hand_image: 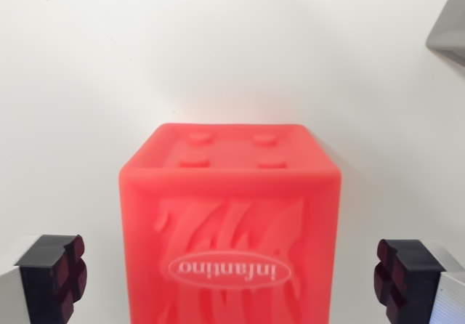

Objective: Destack cube

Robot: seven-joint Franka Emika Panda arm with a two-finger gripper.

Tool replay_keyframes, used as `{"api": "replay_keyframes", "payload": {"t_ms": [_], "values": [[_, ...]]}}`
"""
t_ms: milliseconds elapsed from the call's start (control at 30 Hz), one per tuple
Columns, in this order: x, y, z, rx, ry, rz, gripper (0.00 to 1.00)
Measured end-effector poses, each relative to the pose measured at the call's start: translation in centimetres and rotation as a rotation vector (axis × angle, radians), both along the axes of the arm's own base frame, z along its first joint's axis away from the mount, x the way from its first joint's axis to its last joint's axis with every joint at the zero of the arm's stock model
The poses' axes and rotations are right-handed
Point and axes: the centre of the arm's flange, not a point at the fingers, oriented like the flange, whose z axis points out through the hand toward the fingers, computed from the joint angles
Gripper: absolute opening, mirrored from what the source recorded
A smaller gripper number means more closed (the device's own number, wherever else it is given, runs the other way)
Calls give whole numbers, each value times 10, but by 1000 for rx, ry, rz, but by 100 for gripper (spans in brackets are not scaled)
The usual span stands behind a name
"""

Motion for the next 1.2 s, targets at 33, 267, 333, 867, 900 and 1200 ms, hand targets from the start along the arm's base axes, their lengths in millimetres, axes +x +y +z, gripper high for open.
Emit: {"api": "replay_keyframes", "payload": {"t_ms": [33, 267, 333, 867, 900, 1200], "values": [[0, 0, 3, 0, 0, 0, 100], [0, 0, 24, 1, -2, 0, 100], [0, 0, 31, 1, -2, 0, 100], [0, 0, 95, 1, -4, 2, 100], [0, 0, 100, 1, -4, 2, 100], [-1, 1, 136, 3, -4, 2, 100]]}}
